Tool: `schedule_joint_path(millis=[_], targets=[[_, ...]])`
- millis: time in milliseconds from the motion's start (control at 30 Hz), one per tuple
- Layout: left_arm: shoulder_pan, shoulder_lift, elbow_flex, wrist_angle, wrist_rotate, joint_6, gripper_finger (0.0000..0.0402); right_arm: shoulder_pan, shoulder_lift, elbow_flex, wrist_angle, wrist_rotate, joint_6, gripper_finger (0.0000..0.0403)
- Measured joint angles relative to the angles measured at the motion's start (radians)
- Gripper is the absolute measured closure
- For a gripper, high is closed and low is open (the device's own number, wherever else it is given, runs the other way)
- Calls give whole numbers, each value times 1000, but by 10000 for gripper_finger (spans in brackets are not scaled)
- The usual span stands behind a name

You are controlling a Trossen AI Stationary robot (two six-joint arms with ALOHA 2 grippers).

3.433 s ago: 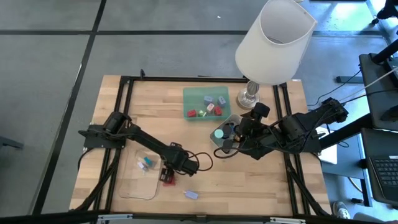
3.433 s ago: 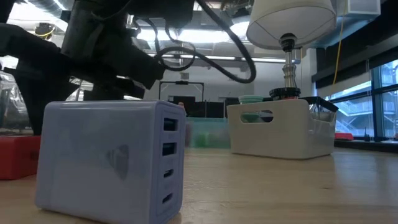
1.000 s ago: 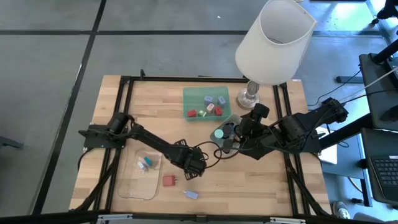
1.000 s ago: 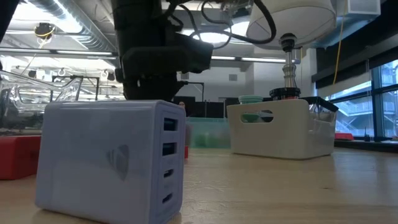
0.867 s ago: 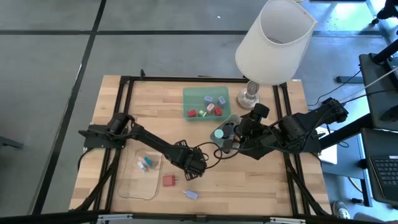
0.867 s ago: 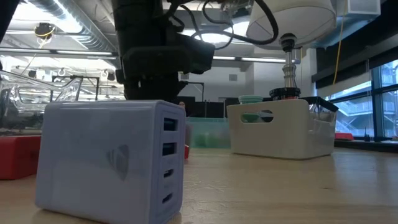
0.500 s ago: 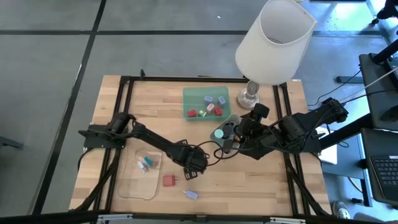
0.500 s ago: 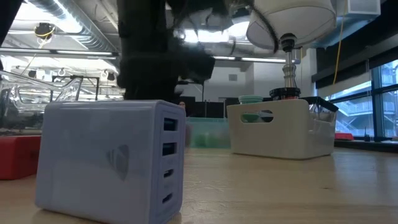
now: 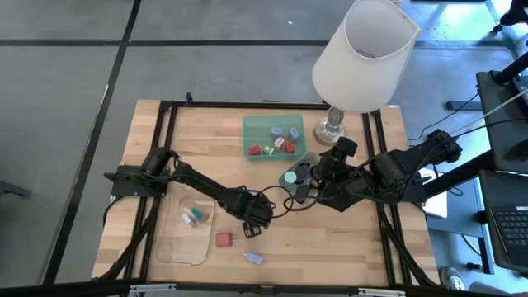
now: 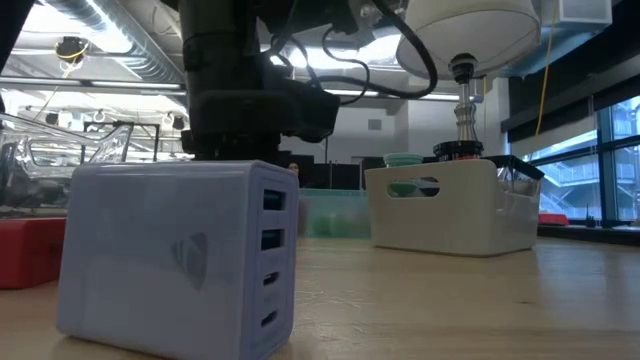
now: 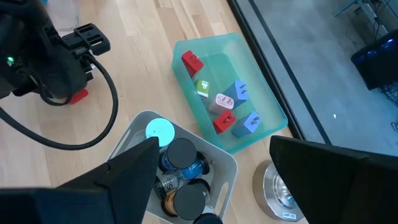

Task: Pick & Place Office items
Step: Put the red digital clock into the transparent bin

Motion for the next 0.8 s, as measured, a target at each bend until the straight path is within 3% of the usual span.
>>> schedule_joint_path(millis=[400,800], targets=[[-1,-28,-4,4,-14,34,255,0,0,0,3,2,-1,92],[-10,-39,46,-40,-83,75,257,0,0,0,3,2,-1,92]])
